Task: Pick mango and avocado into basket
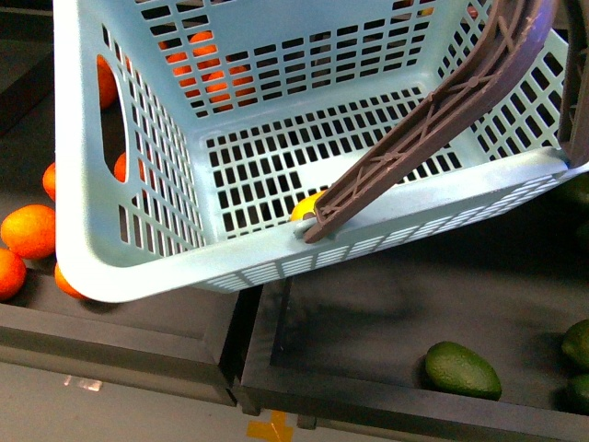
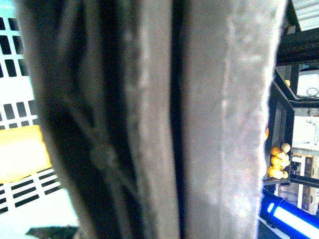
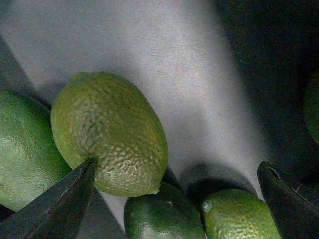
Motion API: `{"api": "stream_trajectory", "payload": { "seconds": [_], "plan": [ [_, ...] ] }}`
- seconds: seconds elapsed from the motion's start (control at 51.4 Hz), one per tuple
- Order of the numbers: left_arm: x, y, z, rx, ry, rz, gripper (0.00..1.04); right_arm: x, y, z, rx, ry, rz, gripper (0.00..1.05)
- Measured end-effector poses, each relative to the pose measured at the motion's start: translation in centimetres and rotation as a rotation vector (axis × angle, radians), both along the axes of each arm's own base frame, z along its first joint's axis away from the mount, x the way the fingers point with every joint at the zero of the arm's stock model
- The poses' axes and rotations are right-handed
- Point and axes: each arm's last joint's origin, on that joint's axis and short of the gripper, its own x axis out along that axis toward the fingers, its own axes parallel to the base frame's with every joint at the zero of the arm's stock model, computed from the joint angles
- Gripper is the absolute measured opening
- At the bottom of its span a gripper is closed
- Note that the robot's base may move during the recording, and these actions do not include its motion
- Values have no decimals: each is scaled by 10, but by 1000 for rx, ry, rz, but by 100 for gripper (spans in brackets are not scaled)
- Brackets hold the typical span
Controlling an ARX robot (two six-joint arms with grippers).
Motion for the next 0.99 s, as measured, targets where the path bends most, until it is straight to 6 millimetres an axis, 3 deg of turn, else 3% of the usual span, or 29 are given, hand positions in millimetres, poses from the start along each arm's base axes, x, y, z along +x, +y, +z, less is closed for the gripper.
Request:
{"api": "stream_trajectory", "payload": {
  "seconds": [0.993],
  "plan": [
    [0,0,0,0,0,0,24,-5,12,-4,44,74,58,96]
  ]
}}
